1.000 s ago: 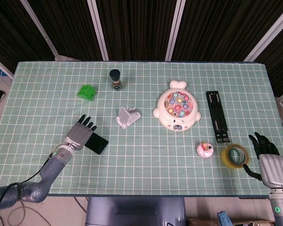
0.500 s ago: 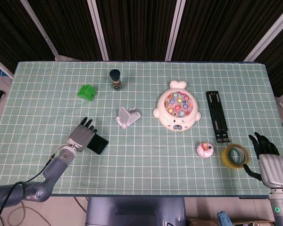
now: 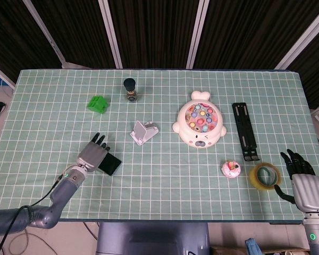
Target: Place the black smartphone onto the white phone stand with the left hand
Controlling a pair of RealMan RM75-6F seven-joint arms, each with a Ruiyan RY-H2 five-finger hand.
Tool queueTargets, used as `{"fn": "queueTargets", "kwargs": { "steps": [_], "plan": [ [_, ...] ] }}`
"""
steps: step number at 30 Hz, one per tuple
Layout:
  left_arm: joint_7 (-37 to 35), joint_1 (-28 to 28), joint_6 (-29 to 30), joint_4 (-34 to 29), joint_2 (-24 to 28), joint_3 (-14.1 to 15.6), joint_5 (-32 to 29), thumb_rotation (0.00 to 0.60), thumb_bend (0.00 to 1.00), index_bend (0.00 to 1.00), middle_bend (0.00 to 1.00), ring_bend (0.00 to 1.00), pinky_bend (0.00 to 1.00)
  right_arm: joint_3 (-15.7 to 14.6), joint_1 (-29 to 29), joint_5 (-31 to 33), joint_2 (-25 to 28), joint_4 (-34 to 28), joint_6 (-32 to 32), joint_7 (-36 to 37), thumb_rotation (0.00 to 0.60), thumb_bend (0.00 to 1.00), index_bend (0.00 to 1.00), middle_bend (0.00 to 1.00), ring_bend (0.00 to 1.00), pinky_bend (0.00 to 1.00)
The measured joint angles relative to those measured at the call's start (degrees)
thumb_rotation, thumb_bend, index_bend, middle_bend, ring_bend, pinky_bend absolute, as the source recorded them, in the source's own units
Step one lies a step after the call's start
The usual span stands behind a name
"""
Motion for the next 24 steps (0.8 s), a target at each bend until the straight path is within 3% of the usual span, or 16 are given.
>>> {"fn": "queueTargets", "kwargs": {
  "steps": [6, 10, 24],
  "plan": [
    [-0.9, -0.3, 0.3, 0.6, -0.8, 0.2, 0.7, 0.6, 0.26, 0.51, 0.54, 0.08, 0.0, 0.0, 0.0, 0.0, -0.1, 0.1, 0.0, 0.0, 0.6, 0.36, 0.07, 0.0, 0.0, 0.15],
    [-2.5, -0.2, 1.1, 0.5, -0.9, -0.2, 1.7, 0.6, 0.28, 0.6, 0.63, 0.15, 0.0, 0.0, 0.0, 0.0, 0.0, 0.0, 0.0, 0.0, 0.6, 0.36, 0.07, 0.0, 0.0, 0.15],
    [-8.1, 1.5, 6.8, -2.1, 0.0, -3.4, 4.2, 0.6, 0.3, 0.62, 0.66, 0.17, 0.0, 0.0, 0.0, -0.1, -0.1, 0.1, 0.1, 0.0, 0.6, 0.36, 0.07, 0.0, 0.0, 0.15]
  ]
}}
